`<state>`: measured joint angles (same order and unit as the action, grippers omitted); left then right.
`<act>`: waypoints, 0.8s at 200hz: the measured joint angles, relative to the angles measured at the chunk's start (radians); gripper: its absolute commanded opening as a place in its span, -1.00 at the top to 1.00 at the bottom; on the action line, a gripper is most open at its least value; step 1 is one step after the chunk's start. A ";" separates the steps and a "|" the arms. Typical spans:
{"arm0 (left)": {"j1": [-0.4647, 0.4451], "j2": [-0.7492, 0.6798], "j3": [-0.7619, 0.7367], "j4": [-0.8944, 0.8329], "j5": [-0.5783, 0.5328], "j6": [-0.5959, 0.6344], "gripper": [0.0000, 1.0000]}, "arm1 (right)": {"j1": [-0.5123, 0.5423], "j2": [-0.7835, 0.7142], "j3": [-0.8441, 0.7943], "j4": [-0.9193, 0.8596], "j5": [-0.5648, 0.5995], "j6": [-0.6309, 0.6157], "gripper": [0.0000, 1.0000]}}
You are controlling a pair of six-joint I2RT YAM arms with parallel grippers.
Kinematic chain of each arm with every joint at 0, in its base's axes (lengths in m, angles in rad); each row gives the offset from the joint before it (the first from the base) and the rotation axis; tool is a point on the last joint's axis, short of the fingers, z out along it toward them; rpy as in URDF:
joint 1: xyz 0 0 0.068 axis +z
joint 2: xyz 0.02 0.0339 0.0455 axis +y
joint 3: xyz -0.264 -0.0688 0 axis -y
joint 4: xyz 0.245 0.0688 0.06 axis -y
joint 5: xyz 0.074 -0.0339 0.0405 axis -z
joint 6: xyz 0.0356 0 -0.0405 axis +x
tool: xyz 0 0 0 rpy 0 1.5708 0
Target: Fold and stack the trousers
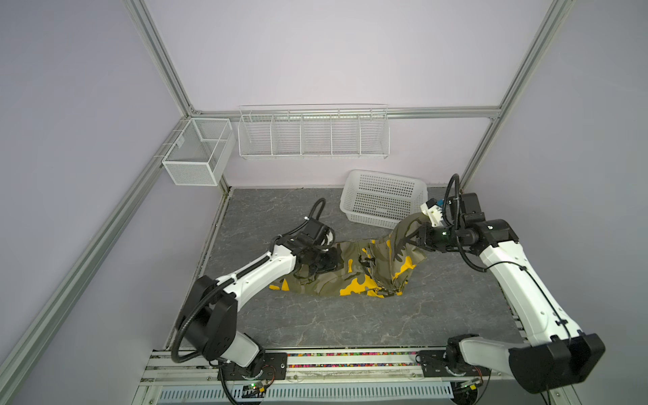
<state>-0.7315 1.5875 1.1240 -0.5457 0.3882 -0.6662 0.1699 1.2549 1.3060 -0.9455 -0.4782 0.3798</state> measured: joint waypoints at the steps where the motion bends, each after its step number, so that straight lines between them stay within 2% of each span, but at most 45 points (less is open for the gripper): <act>1: -0.003 0.005 0.003 0.003 0.001 0.000 0.48 | -0.002 0.000 0.000 0.000 -0.001 0.000 0.87; 24: -0.094 0.143 0.080 0.095 0.026 -0.026 0.52 | -0.039 -0.001 -0.006 0.000 -0.027 -0.006 0.87; 55: -0.150 0.269 0.129 0.145 0.052 -0.029 0.56 | -0.077 -0.009 -0.007 0.003 -0.069 -0.005 0.87; 65: -0.156 0.296 0.136 0.145 0.055 -0.025 0.66 | -0.086 -0.013 -0.007 0.004 -0.080 -0.003 0.87; 110: -0.159 0.371 0.137 0.147 0.055 0.010 0.71 | -0.097 -0.027 -0.006 0.023 -0.146 0.027 0.87; 160: -0.159 0.429 0.160 0.183 0.060 0.024 0.73 | -0.049 -0.047 -0.008 0.163 -0.230 0.170 0.87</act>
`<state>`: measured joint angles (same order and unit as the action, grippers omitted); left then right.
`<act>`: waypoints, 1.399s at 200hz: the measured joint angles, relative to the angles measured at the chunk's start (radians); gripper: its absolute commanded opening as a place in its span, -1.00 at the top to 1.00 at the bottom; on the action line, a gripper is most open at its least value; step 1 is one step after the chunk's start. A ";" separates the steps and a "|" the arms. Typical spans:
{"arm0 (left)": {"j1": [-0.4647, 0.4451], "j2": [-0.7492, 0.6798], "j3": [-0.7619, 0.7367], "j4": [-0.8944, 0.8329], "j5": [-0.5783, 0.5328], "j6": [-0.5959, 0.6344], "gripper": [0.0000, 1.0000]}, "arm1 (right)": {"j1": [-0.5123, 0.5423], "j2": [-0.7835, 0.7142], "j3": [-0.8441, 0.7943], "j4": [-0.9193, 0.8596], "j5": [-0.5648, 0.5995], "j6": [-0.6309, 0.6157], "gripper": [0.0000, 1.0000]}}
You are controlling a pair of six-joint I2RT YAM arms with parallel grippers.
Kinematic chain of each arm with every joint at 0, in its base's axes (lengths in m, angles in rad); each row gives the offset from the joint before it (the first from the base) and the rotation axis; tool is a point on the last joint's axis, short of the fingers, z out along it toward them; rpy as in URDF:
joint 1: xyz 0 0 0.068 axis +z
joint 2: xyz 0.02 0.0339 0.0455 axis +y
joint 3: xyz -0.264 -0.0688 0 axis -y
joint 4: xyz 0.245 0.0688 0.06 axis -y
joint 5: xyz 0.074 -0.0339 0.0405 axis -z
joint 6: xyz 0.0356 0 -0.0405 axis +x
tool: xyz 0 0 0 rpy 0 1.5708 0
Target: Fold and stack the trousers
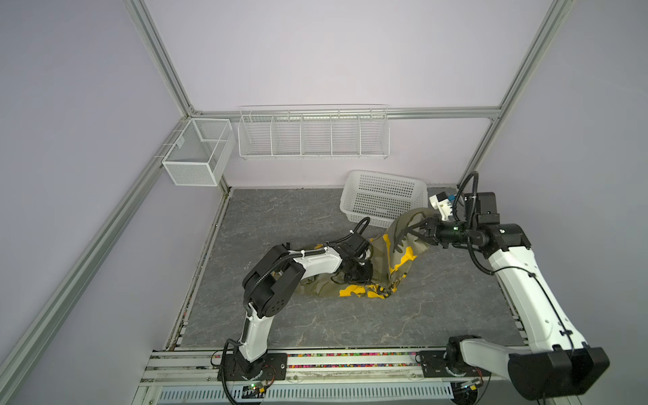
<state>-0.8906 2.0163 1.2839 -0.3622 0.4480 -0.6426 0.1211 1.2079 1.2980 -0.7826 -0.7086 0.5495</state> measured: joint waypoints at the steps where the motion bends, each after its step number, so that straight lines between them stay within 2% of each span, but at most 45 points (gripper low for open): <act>1: 0.000 0.001 0.002 0.001 0.000 0.000 0.72 | 0.003 0.000 -0.001 0.005 -0.001 0.005 0.87; 44: -0.001 0.039 0.037 0.068 0.014 -0.020 0.70 | 0.139 -0.001 -0.005 0.119 -0.015 0.103 0.87; 70: 0.001 0.031 0.032 0.074 0.010 -0.037 0.64 | 0.152 0.002 -0.018 0.151 -0.013 0.121 0.87; 151: 0.009 -0.195 -0.027 -0.097 -0.037 -0.017 0.45 | 0.153 0.060 0.010 0.163 0.040 0.105 0.87; 182: 0.035 -0.261 -0.057 -0.185 -0.078 0.006 0.37 | 0.196 0.081 0.022 0.168 0.053 0.113 0.87; 209: 0.132 -0.358 -0.107 -0.296 -0.134 0.041 0.30 | 0.276 0.107 0.035 0.195 0.080 0.140 0.87; 254: 0.388 -0.516 -0.217 -0.457 -0.255 0.105 0.25 | 0.436 0.197 0.095 0.209 0.173 0.176 0.87; 280: 0.491 -0.553 -0.270 -0.500 -0.328 0.129 0.25 | 0.515 0.275 0.159 0.208 0.233 0.187 0.87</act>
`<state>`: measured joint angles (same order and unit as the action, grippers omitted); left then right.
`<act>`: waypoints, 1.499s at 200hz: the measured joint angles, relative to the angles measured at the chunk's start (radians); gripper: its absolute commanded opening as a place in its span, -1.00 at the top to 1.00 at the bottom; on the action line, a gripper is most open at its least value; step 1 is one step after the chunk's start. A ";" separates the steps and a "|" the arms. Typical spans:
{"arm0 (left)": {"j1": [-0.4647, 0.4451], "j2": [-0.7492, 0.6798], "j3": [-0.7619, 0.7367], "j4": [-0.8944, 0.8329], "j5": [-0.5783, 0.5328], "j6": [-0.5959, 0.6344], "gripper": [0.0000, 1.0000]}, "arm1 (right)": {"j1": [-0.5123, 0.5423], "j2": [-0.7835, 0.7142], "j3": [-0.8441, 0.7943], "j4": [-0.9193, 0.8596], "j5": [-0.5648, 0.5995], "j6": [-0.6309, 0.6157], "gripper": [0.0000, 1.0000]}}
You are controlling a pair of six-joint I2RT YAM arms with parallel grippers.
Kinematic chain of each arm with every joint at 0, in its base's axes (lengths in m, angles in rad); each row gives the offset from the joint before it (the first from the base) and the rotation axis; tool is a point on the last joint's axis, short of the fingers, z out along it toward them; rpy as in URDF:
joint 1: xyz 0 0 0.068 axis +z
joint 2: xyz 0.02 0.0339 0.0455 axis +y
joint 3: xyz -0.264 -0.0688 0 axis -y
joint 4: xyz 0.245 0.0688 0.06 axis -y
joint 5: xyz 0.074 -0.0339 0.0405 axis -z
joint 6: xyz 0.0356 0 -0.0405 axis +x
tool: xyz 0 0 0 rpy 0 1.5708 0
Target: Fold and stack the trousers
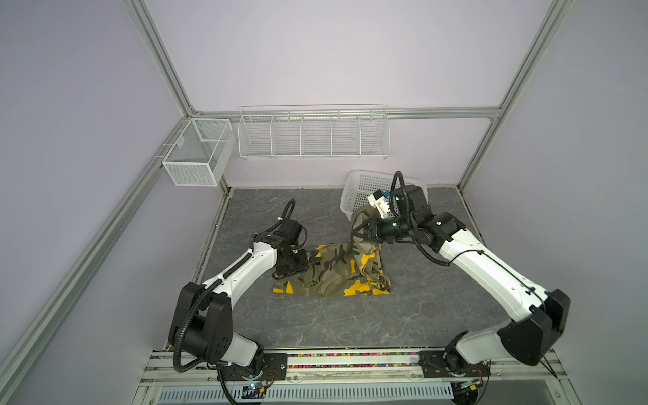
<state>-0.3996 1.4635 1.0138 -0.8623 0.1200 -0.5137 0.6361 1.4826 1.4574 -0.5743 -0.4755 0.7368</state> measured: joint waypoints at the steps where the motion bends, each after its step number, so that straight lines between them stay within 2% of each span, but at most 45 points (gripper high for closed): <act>1: 0.003 0.000 -0.002 0.000 -0.001 0.001 0.25 | 0.005 0.005 0.004 0.000 0.004 0.000 0.87; 30: 0.073 -0.002 -0.098 0.020 -0.014 0.007 0.33 | 0.070 0.088 0.065 0.003 0.049 0.015 0.87; 65: 0.093 0.036 -0.169 0.067 0.008 0.003 0.44 | 0.125 0.184 0.124 0.006 0.082 0.026 0.87; 198: 0.121 0.066 -0.176 0.116 0.028 0.006 0.53 | 0.323 0.550 0.328 0.057 0.121 0.054 0.87; 226: 0.126 0.028 -0.188 0.114 0.038 0.000 0.51 | 0.341 0.595 0.341 0.090 0.122 0.060 0.87; 251: 0.132 -0.067 -0.187 0.076 0.029 -0.009 0.47 | 0.346 0.610 0.344 0.104 0.132 0.060 0.86; 300: 0.187 -0.233 -0.155 -0.033 -0.061 -0.028 0.36 | 0.350 0.640 0.358 0.144 0.149 0.061 0.86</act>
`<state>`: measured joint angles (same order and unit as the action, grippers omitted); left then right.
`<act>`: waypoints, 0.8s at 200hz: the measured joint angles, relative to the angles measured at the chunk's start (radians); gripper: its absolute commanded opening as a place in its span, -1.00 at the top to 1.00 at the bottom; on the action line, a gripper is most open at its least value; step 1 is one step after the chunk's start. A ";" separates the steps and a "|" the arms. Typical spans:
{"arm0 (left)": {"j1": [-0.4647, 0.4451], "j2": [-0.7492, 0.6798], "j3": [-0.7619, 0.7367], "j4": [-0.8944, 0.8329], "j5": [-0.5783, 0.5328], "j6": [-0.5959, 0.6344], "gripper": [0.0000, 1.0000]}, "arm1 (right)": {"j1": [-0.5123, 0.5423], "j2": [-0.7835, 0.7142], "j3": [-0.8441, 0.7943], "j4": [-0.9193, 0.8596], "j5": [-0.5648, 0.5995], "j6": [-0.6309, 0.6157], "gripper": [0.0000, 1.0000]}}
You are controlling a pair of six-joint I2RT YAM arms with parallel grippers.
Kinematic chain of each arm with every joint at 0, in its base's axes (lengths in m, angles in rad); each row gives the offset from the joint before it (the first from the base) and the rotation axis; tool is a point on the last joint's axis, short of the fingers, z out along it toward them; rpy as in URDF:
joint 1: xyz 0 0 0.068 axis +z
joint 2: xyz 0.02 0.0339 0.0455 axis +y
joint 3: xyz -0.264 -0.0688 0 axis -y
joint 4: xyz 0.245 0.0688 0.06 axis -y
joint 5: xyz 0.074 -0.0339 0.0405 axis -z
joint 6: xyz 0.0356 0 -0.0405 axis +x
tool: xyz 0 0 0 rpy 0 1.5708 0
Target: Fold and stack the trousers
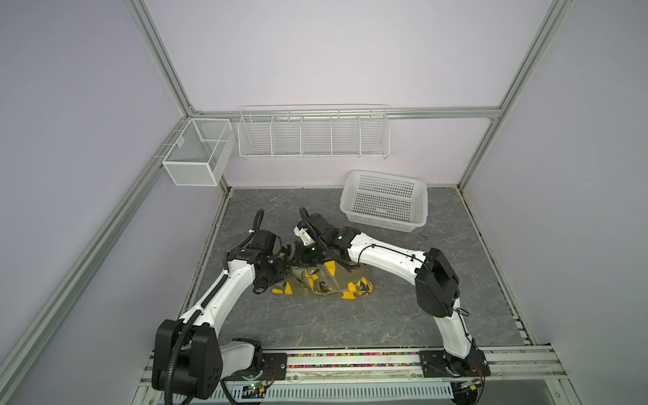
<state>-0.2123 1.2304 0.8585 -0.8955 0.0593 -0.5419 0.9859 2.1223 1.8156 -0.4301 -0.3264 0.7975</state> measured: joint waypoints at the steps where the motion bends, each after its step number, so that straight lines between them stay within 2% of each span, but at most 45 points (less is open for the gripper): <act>1: 0.001 -0.002 0.000 -0.001 -0.001 0.000 0.36 | 0.001 0.002 0.002 0.002 0.000 0.000 0.86; 26: 0.040 -0.037 0.007 -0.029 -0.021 -0.003 0.31 | 0.011 0.039 0.028 0.027 -0.002 0.000 0.77; 49: 0.067 -0.039 0.021 -0.043 -0.022 0.001 0.24 | 0.024 0.069 0.039 0.058 -0.025 0.008 0.47; 76: 0.095 -0.039 0.028 -0.050 -0.021 0.004 0.18 | 0.029 0.085 0.044 0.087 -0.063 0.005 0.24; 114: 0.108 -0.039 0.031 -0.052 0.006 0.004 -0.01 | -0.010 0.024 -0.014 0.120 -0.074 -0.004 0.21; 147: 0.109 -0.022 0.029 -0.041 0.047 0.006 -0.26 | -0.091 -0.165 -0.172 0.086 -0.041 -0.060 0.20; 160: 0.111 -0.009 0.021 -0.024 0.054 0.008 -0.28 | -0.124 -0.253 -0.230 0.058 -0.014 -0.103 0.19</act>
<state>-0.1017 1.2213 0.8791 -0.9199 0.1135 -0.5343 0.8623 1.8698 1.5856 -0.3725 -0.3405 0.6945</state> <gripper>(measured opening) 0.632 0.398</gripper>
